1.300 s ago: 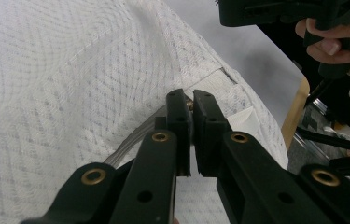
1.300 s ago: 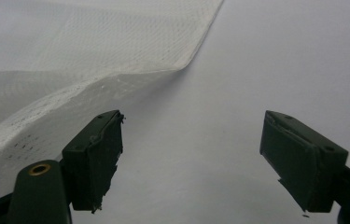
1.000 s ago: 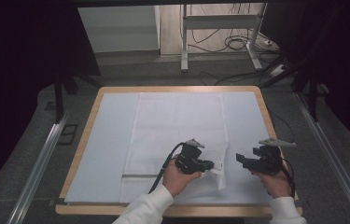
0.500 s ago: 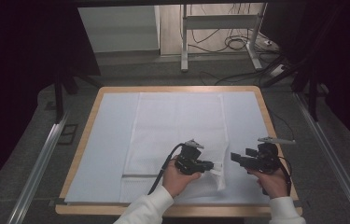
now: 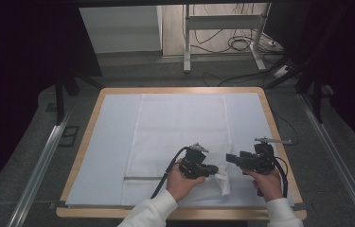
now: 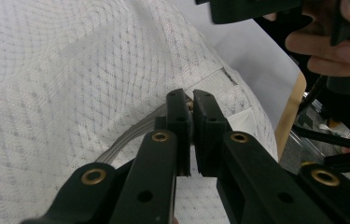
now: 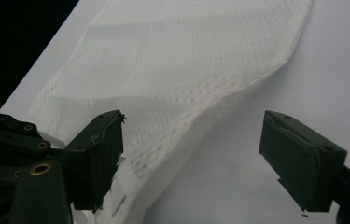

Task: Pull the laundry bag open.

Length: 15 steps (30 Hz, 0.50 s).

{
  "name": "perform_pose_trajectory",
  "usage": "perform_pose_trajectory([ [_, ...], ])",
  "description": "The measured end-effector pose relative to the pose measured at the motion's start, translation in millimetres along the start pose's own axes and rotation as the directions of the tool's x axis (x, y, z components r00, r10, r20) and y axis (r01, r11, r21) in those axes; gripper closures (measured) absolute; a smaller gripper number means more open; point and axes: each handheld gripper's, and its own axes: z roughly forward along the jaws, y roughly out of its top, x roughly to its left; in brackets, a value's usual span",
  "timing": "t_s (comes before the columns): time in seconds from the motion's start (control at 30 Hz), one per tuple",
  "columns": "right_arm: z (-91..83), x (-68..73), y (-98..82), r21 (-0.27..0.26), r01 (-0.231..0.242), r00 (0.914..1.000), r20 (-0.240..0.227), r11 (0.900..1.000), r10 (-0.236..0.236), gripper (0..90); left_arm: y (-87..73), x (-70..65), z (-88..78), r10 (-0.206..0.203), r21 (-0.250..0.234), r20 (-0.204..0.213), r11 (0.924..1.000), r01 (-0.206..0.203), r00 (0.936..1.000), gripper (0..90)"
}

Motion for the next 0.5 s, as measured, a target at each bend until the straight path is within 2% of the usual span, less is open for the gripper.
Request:
perform_pose_trajectory([
  [0.3, 17.2, 5.5, -1.4, 0.037, -0.017, 0.9998, -0.008, 0.999, 0.017, 24.5, -1.1, -0.3, 0.5, 0.0, 0.004, 0.002, 1.0, 0.0, 1.0, 86.8],
  [0.5, 29.1, 7.7, -1.5, 0.083, -0.032, 0.9994, -0.012, 0.996, 0.033, 27.9, -1.7, -0.4, 1.6, 0.006, 0.009, 0.004, 0.9999, -0.006, 1.0, 86.8],
])
